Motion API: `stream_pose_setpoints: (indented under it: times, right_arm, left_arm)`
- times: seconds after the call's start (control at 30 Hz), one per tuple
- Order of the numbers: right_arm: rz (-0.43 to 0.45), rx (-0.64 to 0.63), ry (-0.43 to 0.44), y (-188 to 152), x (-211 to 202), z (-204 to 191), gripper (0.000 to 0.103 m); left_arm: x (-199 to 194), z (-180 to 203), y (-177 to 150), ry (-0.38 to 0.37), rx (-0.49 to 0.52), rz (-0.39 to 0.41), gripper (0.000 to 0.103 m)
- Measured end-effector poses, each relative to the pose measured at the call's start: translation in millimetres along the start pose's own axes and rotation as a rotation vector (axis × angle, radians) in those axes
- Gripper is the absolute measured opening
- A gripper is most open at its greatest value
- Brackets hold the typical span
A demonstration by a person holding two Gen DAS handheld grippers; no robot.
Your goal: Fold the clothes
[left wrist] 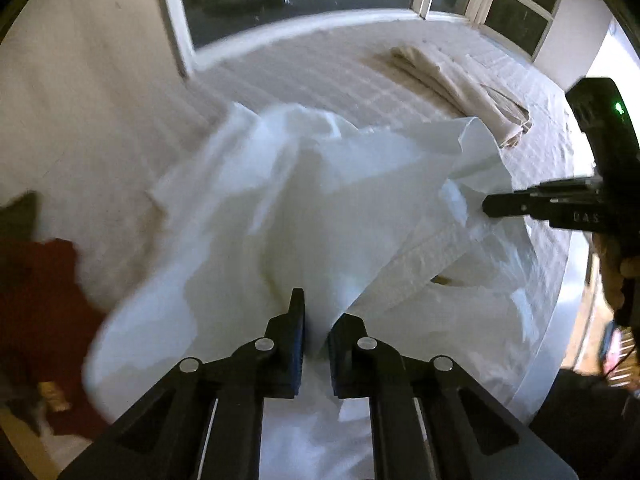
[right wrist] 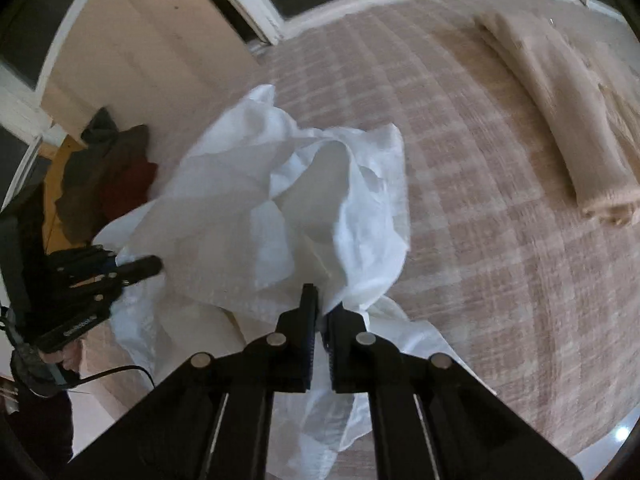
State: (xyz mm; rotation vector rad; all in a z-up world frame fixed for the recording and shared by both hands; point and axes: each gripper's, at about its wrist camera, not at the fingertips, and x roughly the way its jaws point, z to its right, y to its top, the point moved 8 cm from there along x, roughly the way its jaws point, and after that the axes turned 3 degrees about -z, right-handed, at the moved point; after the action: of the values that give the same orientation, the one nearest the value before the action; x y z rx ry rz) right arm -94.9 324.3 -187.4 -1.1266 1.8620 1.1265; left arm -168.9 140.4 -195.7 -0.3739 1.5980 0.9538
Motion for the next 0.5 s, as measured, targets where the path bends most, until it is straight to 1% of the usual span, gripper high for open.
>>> stream_pose_setpoints:
  times: [0.07,0.13,0.2,0.27,0.43,0.5]
  right_arm:
    - [0.027,-0.053,-0.004,3.1,-10.4,-21.4,0.005]
    - [0.059,-0.113,-0.003,7.5,-21.8,-46.3,0.005]
    - [0.075,-0.169,0.021,11.5,-29.2,-74.8,0.005]
    - [0.079,-0.225,0.033,12.7,-31.3,-102.1,0.005]
    - [0.064,-0.349,0.061,10.1,-25.8,-163.7,0.005]
    - [0.048,-0.389,0.080,7.8,-17.5,-183.4,0.005]
  left_arm:
    - [-22.4,-15.8,-6.4,0.115,0.006,0.028,0.004]
    - [-40.8,-33.0,-13.9,0.145,-0.041,0.044,0.002]
    - [-54.4,-52.1,-24.0,0.127,-0.109,0.058,0.002]
    - [-65.9,-71.0,-34.9,0.184,-0.151,0.073,0.002]
    - [-79.7,-100.3,-62.0,0.266,-0.232,0.078,0.003]
    - [-83.7,-111.8,-74.4,0.294,-0.261,0.072,0.005]
